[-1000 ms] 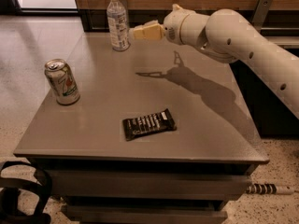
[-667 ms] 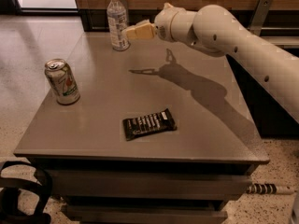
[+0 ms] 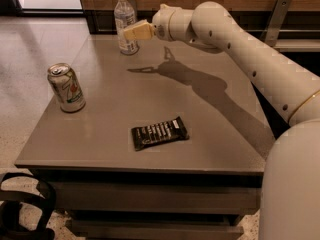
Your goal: Knock blue plastic bottle over
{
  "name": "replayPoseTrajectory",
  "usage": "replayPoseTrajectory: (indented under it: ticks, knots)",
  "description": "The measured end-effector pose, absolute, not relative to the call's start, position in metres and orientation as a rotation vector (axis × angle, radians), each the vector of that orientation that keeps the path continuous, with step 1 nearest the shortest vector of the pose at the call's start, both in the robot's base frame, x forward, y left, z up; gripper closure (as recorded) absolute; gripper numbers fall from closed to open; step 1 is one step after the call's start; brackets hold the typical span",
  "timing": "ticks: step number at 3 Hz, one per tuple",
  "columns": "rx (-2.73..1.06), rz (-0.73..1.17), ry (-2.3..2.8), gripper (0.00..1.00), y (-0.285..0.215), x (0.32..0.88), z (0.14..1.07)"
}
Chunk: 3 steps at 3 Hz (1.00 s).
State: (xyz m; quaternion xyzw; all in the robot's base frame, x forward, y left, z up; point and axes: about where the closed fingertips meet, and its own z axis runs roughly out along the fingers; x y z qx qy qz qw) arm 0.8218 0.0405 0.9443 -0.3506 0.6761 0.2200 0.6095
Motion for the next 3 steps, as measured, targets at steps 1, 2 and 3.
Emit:
replayPoseTrajectory:
  ticks: [1,2,3]
  knots:
    - [-0.818,0.557,1.560,0.00,0.055,0.835,0.941]
    - [-0.820,0.579,1.572,0.00,0.063,0.850,0.932]
    - [-0.807,0.593,1.578,0.00,0.064,0.862,0.922]
